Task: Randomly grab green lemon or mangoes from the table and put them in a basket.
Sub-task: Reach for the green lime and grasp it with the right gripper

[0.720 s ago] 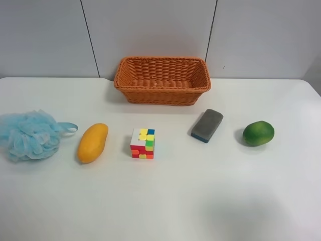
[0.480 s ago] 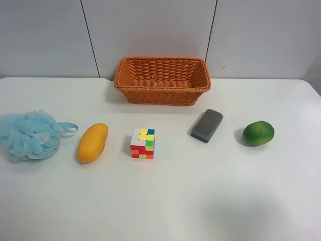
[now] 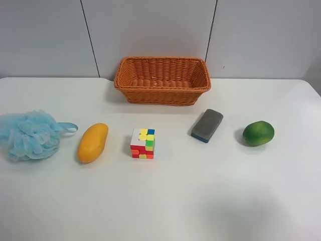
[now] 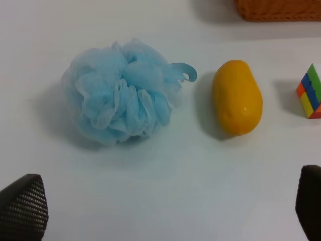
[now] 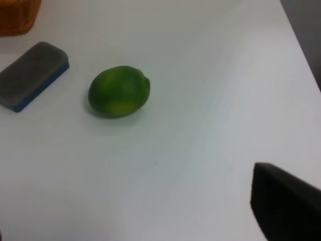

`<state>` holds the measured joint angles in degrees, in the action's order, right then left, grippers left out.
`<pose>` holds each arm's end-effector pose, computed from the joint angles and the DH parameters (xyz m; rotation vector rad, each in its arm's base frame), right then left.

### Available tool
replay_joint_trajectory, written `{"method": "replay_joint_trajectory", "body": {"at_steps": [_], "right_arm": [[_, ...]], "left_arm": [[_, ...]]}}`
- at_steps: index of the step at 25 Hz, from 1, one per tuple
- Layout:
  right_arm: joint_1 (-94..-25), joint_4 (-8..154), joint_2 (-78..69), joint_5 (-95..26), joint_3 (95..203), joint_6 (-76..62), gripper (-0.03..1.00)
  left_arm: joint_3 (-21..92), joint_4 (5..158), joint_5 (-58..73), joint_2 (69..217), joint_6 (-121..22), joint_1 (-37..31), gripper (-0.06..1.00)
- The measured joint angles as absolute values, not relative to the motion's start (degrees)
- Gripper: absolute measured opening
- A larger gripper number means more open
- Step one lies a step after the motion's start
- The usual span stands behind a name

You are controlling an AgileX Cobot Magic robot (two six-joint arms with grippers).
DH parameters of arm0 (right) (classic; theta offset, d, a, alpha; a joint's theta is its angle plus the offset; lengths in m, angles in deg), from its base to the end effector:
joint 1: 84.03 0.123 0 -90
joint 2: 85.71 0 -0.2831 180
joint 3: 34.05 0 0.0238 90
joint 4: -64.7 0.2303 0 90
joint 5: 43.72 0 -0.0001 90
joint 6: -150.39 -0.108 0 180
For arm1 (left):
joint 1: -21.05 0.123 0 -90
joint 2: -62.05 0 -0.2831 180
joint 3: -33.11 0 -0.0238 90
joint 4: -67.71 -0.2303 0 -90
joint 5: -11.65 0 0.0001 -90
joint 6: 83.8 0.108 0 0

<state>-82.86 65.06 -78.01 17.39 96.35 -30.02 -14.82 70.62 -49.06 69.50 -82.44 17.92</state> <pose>-0.0047 0.0005 0.2539 -0.0140 2.0667 0.0245 -0.0081 -0.0043 0.2626 0.0822 2.0244 -0.0801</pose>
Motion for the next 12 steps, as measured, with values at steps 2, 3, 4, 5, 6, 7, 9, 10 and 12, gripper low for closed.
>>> {"method": "replay_joint_trajectory", "body": {"at_steps": [2,3,4,5,6,7,9,10,12], "right_arm": [[-82.86,65.06,-77.35,17.6,97.0,-31.66,0.99],[-82.86,65.06,-76.33,17.66,97.8,-32.27,0.99],[-82.86,64.7,-74.46,17.66,99.04,-32.85,0.99],[-82.86,64.7,-72.12,17.66,100.46,-33.27,0.99],[-82.86,64.7,-69.9,17.66,101.99,-33.62,0.99],[-82.86,64.7,-66.91,17.81,103.4,-33.61,0.99],[-82.86,64.03,-60.1,19.02,107.13,-33.61,0.99],[-82.86,63.97,-57.04,20.03,108.79,-33.61,0.99],[-82.86,63.91,-49.61,22.09,112.87,-33.61,0.99]], "left_arm": [[-14.82,70.62,-49.06,69.5,-82.44,17.92,0.99],[-14.82,70.62,-49.06,69.5,-82.44,17.92,0.99],[-14.82,70.62,-49.06,69.5,-82.44,17.92,0.99],[-14.82,70.62,-49.06,69.5,-82.44,17.92,0.99],[-14.82,70.62,-49.06,69.5,-82.44,17.92,0.99],[-14.82,70.62,-49.06,69.5,-82.44,17.92,0.99],[-14.82,70.62,-49.06,69.5,-82.44,17.92,0.99],[-14.82,70.62,-49.06,69.5,-82.44,17.92,0.99],[-14.82,70.62,-49.06,69.5,-82.44,17.92,0.99]]}}
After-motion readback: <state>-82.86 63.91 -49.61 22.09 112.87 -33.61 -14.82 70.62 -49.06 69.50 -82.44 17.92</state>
